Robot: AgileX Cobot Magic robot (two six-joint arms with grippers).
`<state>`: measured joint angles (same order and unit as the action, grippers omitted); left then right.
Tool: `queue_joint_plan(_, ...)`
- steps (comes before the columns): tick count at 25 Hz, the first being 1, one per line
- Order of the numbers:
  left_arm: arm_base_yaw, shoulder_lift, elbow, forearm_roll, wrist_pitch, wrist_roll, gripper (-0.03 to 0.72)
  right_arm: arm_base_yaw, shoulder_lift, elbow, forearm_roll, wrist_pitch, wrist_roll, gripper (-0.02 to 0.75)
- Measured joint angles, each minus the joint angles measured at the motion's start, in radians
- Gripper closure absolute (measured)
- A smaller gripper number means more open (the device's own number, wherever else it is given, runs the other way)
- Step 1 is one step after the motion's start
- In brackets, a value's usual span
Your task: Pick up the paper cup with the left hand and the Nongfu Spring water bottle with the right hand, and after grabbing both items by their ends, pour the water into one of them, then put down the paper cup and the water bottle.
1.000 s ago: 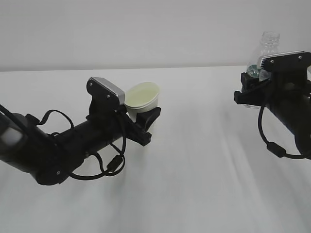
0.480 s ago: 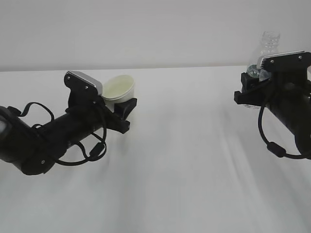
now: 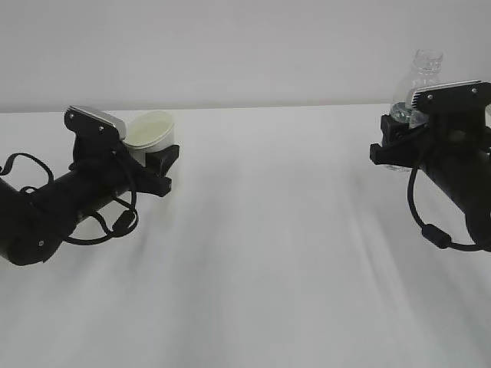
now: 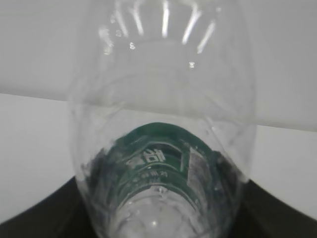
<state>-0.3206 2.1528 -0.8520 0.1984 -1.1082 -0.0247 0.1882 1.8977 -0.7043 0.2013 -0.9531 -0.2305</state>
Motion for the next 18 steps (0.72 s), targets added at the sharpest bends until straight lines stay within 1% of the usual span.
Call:
queue_joint_plan(9,0.087,0.000,0.000,0.002,0.031,0.000,0.249,0.000,0.000,0.000,0.000,0.000,0.000,0.293)
queue_joint_plan(13,0.114,0.000,0.000,0.002,0.031,0.000,0.249,0.000,0.000,0.000,0.000,0.000,0.000,0.293)
queue_joint_plan(18,0.132,0.000,0.000,0.004,0.033,0.000,0.249,0.000,0.000,0.000,0.000,0.000,0.000,0.293)
